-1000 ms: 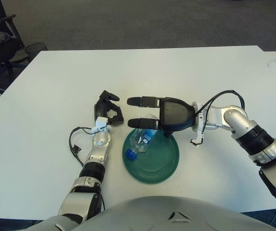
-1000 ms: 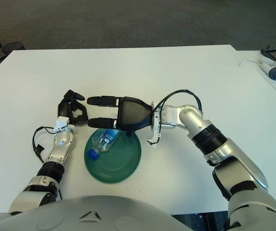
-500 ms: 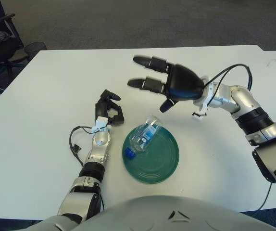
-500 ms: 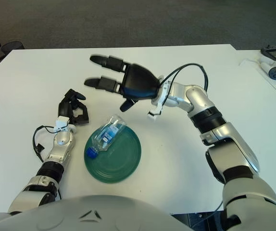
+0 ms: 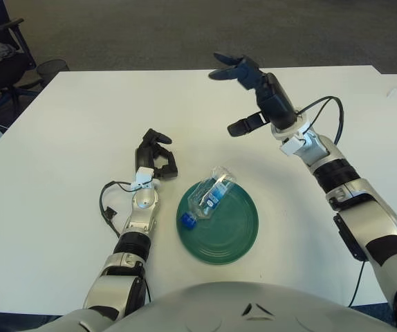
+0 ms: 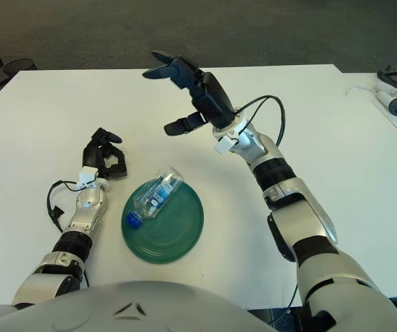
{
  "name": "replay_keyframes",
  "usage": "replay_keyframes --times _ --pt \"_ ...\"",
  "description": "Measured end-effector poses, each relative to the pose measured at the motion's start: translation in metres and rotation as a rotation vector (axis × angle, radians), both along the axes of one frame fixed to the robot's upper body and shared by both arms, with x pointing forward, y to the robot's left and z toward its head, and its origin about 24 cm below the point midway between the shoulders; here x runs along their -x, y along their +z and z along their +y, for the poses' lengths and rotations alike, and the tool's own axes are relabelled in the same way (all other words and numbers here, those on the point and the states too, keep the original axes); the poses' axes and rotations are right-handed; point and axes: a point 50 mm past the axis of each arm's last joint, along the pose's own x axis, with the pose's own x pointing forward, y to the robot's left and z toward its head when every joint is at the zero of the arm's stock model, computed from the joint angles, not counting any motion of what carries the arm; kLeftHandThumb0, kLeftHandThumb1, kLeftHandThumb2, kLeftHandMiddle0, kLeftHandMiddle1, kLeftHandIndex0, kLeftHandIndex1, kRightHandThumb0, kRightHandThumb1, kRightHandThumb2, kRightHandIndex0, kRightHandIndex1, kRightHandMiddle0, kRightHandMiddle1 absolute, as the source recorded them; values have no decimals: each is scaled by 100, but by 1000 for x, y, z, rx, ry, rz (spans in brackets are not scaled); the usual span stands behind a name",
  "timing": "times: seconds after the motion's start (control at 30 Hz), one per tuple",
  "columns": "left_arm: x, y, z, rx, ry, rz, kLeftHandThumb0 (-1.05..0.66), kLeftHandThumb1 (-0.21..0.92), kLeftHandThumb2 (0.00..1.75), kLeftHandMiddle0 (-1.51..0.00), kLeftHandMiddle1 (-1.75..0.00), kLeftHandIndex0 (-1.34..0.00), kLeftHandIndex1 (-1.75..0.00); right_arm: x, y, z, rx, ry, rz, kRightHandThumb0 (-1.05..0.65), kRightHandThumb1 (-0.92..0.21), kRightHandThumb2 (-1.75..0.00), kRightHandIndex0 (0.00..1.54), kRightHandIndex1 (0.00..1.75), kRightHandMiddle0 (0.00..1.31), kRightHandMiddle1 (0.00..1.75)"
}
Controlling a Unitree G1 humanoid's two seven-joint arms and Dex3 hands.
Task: Put the bottle into the plate.
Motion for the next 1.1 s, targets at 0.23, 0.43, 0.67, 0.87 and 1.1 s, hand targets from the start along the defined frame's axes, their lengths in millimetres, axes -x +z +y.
replay_keyframes --times 0.23,0.43,0.67,0.87,1.1 --pt "0 0 0 -1 0 2 0 -2 167 -89 -166 -64 -175 -8 -1 -12 -189 -7 170 -1 -63 -83 43 161 37 152" --pt "1 -1 0 -1 10 6 0 -5 170 -91 -165 -66 -175 -15 -25 -30 -451 -37 412 0 -63 -85 44 166 32 155" --pt "5 -2 2 -5 39 13 0 -5 170 -92 -165 -67 -175 -14 -78 -41 -633 -134 720 0 -60 -91 46 170 30 157" --pt "6 -2 2 -21 40 23 0 -7 172 -93 -164 -68 -175 -13 -89 -42 -658 -164 785 0 -58 -95 46 172 29 158" --pt "9 -2 2 -25 42 25 0 -8 173 -94 -164 -69 -175 -14 -81 -39 -654 -146 757 0 -58 -95 46 172 29 158"
